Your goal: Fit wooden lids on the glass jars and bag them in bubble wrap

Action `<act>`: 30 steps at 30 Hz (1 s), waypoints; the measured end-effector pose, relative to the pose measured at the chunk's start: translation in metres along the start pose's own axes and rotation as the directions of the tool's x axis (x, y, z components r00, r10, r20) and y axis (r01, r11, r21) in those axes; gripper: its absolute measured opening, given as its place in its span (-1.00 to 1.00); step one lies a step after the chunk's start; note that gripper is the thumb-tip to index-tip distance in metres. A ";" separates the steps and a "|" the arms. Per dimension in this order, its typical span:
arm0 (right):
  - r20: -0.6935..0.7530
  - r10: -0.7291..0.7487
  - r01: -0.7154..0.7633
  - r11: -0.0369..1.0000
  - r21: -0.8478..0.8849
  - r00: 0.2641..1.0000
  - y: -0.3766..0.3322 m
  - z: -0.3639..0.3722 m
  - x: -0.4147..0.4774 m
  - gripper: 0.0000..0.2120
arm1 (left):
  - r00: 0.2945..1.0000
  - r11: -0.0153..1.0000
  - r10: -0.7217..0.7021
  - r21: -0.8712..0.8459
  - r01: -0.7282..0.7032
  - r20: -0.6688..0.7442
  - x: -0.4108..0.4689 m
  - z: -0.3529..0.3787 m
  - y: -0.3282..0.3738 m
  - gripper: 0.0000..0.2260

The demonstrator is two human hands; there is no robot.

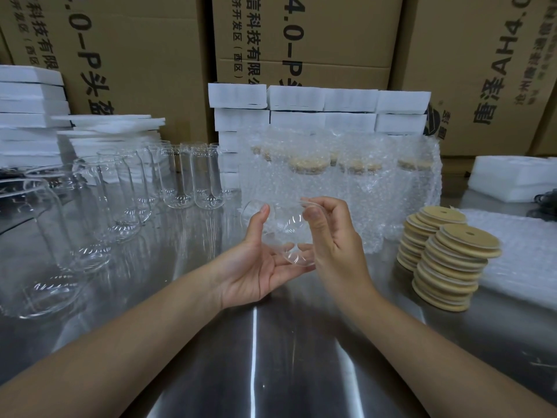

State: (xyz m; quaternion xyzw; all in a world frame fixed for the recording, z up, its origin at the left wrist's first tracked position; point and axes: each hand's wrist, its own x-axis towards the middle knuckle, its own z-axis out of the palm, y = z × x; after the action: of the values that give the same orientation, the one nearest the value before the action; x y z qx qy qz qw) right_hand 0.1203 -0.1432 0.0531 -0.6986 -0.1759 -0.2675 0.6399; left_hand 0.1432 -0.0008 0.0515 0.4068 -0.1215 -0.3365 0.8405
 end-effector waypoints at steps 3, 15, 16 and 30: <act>-0.010 0.007 -0.007 1.000 -0.028 1.000 0.000 0.001 0.000 -0.61 | 1.000 1.000 -0.004 0.001 0.004 0.004 0.000 -0.001 0.000 -0.24; -0.015 -0.043 0.043 0.998 0.039 0.999 -0.001 0.001 -0.001 -0.72 | 1.000 1.000 -0.005 -0.006 0.005 0.008 0.002 -0.001 0.000 -0.26; -0.018 -0.035 0.035 0.999 0.031 0.999 -0.001 0.001 -0.001 -0.72 | 1.000 1.000 -0.010 -0.005 0.010 0.010 0.001 -0.001 0.000 -0.26; 0.027 0.129 -0.130 0.988 0.079 0.991 0.000 0.000 0.004 -0.89 | 0.963 0.979 0.154 0.169 -0.117 -0.222 0.003 0.002 -0.007 -0.36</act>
State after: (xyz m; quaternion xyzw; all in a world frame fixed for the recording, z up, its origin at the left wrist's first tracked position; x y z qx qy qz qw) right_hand 0.1237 -0.1433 0.0557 -0.6849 -0.1476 -0.2106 0.6817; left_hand 0.1409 -0.0071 0.0470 0.4981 -0.0752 -0.2176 0.8360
